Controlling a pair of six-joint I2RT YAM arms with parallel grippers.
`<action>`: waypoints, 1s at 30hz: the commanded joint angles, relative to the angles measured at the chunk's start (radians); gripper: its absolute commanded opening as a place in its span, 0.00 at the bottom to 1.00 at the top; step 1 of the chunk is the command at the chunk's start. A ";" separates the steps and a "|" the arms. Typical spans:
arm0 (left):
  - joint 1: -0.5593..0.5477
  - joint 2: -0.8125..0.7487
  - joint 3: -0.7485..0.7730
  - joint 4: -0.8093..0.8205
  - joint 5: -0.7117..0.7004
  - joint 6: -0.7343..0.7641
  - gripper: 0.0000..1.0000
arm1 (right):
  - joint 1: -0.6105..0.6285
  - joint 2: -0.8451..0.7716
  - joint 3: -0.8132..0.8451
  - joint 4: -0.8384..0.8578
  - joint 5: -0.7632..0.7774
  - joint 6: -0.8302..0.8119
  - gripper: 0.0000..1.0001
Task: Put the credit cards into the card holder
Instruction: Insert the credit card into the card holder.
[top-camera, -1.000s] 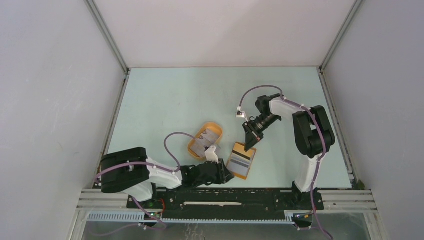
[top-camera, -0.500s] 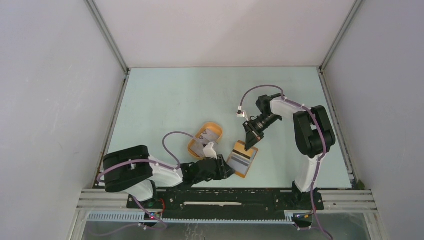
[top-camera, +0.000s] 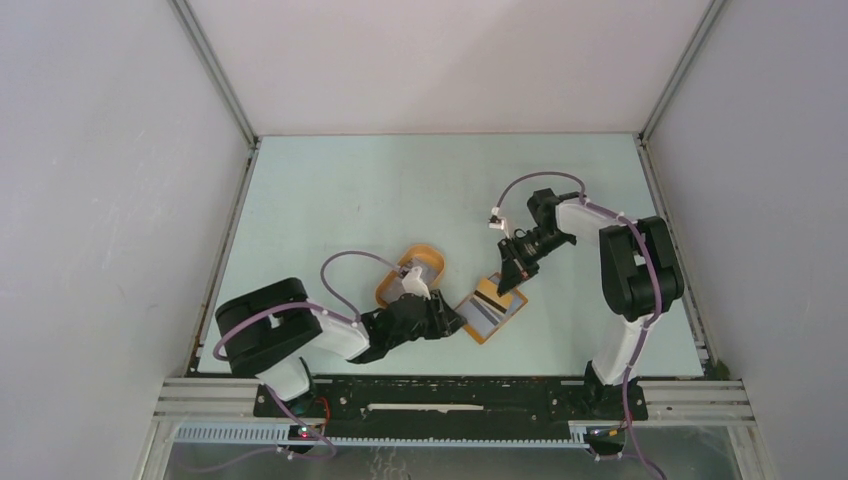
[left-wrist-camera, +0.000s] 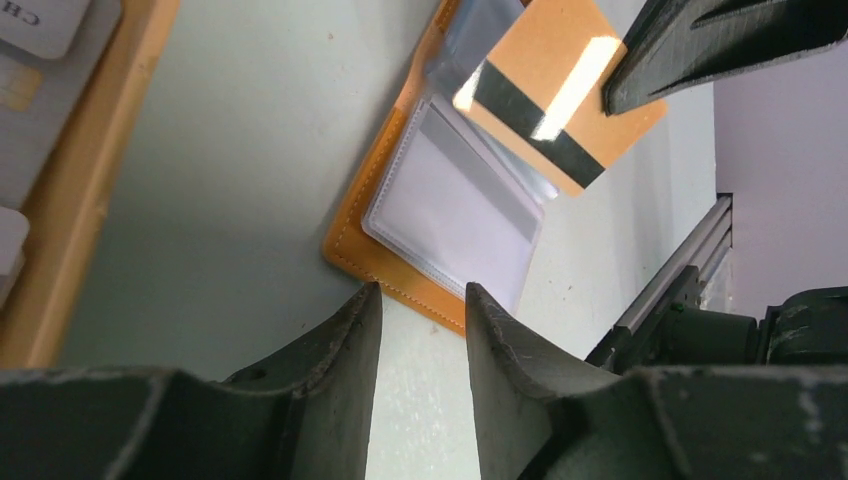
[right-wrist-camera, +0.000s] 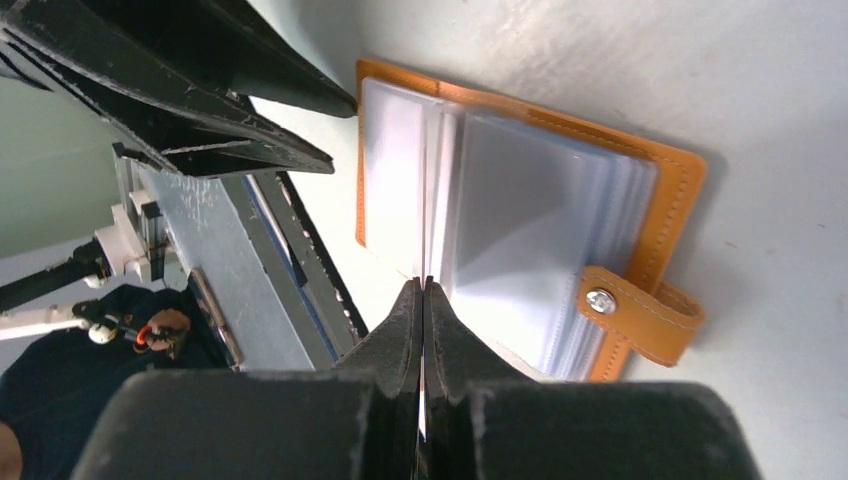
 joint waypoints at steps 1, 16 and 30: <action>0.009 -0.054 -0.011 -0.078 -0.013 0.104 0.42 | -0.023 -0.057 -0.012 0.070 0.016 0.071 0.00; 0.006 -0.139 0.028 -0.145 0.001 0.190 0.40 | -0.035 0.005 -0.012 0.028 0.009 0.044 0.00; 0.001 -0.087 0.073 -0.119 0.018 0.205 0.39 | -0.035 0.049 -0.005 0.010 0.014 0.033 0.00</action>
